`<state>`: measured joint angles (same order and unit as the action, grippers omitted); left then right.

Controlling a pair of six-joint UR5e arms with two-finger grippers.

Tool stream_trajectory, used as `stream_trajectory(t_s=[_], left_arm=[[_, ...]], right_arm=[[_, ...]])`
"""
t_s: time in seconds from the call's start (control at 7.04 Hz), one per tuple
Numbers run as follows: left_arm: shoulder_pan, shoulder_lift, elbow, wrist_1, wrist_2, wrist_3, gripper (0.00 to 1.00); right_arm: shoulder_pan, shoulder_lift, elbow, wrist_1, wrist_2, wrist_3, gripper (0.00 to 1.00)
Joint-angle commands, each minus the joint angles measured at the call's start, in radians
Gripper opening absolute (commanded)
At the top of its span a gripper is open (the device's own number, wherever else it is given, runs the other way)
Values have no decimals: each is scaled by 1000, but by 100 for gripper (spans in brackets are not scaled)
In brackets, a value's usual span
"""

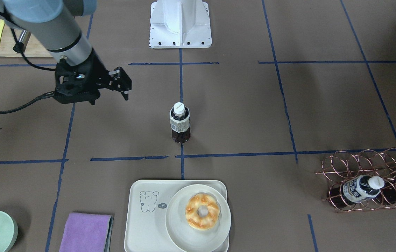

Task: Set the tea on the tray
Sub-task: 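Reach the right gripper to the standing tea bottle and grasp it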

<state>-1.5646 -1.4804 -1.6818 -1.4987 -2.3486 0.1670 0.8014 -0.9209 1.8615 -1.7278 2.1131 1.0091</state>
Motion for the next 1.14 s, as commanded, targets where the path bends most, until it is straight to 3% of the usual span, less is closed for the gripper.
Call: stream_trajectory(t_s=[0.0,0.43,0.99], left_arm=[[0,0,2,0,0,-3,100],[0,2,4,-1,0,-4,100],[0,2,13,-1,-2,-4,100]], right_arm=[[-59,210,-170,-3,-30,104,100],[-89,408,-382,-91,-50,102,99],[-103,393,-387,-149,-90,1,88]])
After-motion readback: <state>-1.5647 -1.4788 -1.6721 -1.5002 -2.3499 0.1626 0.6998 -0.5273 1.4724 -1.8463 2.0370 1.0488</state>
